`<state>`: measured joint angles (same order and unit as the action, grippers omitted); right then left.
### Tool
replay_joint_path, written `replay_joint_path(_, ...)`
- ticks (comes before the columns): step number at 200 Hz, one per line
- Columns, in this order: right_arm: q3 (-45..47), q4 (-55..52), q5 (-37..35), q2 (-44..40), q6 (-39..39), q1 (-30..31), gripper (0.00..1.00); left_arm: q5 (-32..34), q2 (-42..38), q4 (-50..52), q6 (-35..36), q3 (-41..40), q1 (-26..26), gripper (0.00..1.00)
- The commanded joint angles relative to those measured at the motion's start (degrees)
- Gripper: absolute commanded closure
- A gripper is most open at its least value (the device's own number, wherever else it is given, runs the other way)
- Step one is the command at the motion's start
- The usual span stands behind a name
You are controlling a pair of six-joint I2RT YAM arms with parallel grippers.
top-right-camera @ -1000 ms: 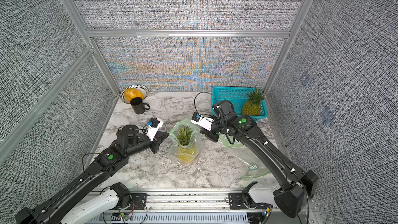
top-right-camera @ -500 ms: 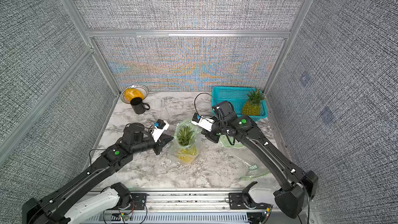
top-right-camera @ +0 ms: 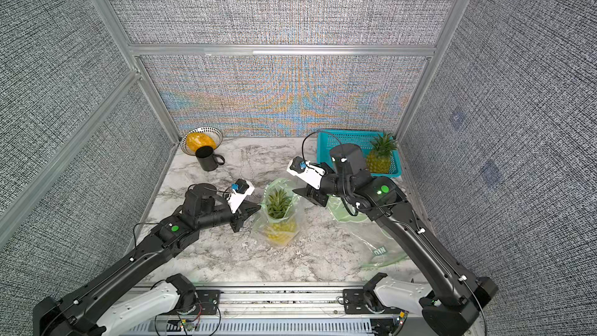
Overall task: Open the zip-top bag and take out the pineapple
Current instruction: Pick up the pineapple from the zipper food storage bag.
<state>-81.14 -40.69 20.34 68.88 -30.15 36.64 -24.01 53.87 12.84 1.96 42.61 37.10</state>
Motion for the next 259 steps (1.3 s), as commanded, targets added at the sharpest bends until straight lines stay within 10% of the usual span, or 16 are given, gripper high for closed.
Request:
replay_joint_path(1, -0.9, 2.5, 2.4, 2.4, 3.0, 1.8, 0.45, -0.7, 0.1, 0.9, 0.7, 0.5, 0.0, 1.00)
replay_joint_path(259, 1.2, -0.5, 2.2, 17.3, 7.5, 6.2, 0.39, -0.1, 0.0, 1.1, 0.7, 0.5, 0.0, 1.00)
